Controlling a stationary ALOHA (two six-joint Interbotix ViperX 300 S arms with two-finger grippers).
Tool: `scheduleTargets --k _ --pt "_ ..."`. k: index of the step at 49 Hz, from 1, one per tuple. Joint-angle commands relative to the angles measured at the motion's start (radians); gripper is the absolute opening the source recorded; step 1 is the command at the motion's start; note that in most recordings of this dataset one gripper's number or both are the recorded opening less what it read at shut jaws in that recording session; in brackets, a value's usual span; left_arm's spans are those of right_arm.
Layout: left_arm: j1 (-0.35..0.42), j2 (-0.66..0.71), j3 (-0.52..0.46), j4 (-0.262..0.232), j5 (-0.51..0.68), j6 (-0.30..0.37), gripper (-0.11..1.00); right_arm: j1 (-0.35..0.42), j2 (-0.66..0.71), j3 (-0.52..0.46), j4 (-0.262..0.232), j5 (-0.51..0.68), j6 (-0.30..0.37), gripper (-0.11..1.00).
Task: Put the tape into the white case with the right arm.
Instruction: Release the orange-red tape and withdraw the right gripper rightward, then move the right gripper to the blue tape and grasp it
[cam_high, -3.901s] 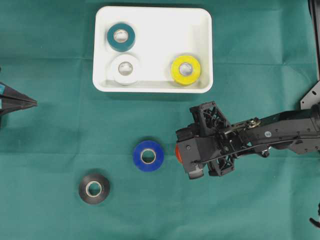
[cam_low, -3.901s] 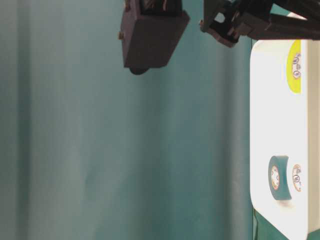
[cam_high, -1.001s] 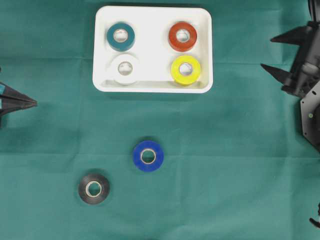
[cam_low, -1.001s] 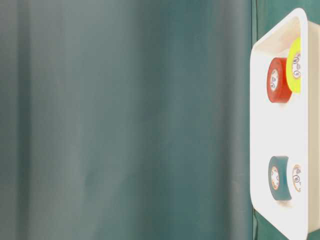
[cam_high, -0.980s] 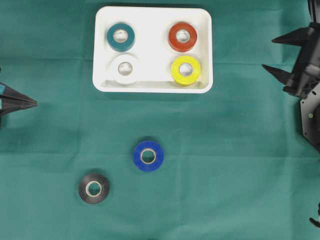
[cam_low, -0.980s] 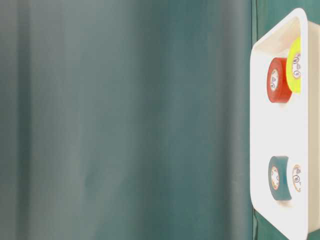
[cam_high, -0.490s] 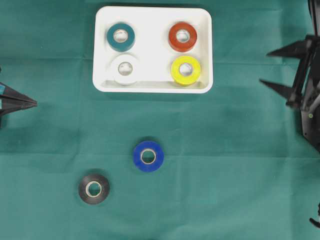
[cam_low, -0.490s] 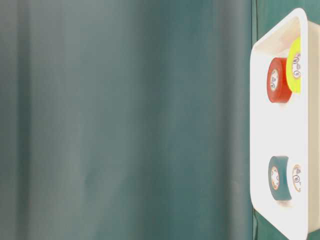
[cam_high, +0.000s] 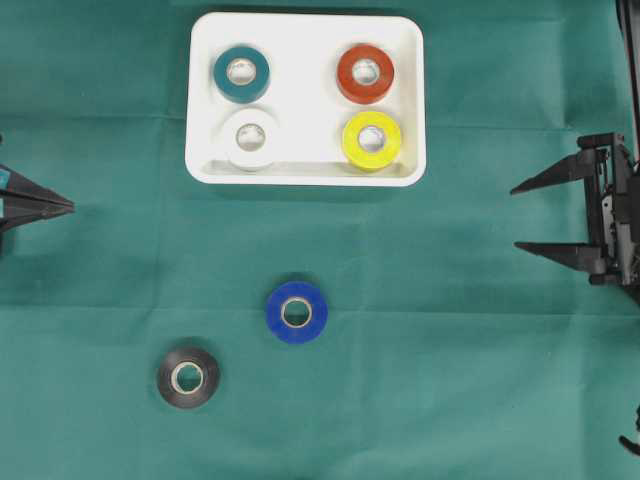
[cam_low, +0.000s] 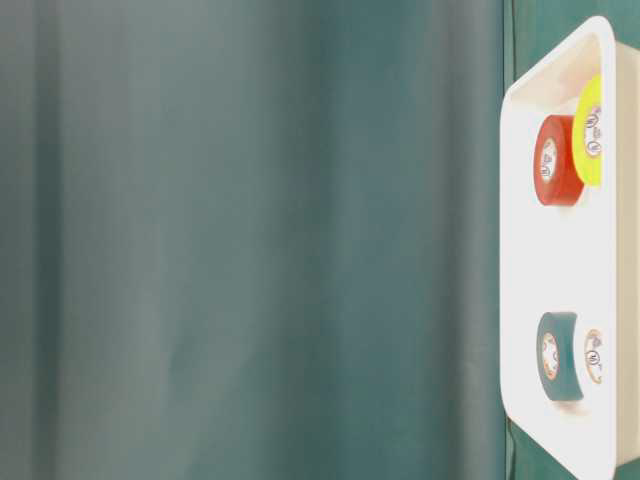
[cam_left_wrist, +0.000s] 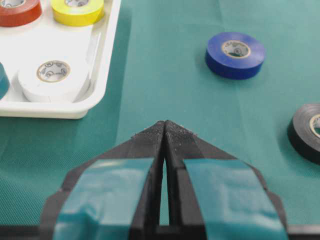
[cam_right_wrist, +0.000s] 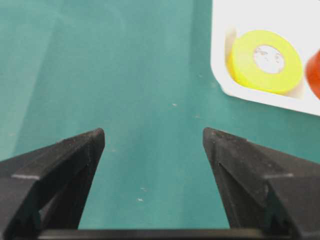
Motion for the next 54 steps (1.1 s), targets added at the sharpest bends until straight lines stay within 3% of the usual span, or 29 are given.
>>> scheduleTargets --k 1,26,54 --pt "-0.002 0.008 -0.011 -0.002 -0.011 0.000 0.00 0.012 0.023 -0.012 0.002 -0.015 0.000 0.50" --pt "-0.002 0.008 -0.011 -0.002 -0.009 0.000 0.00 0.038 0.132 -0.052 0.000 -0.066 0.000 0.50" --pt "-0.002 0.008 -0.011 -0.002 -0.009 0.000 0.00 0.147 0.549 -0.301 -0.018 -0.106 -0.014 0.50"
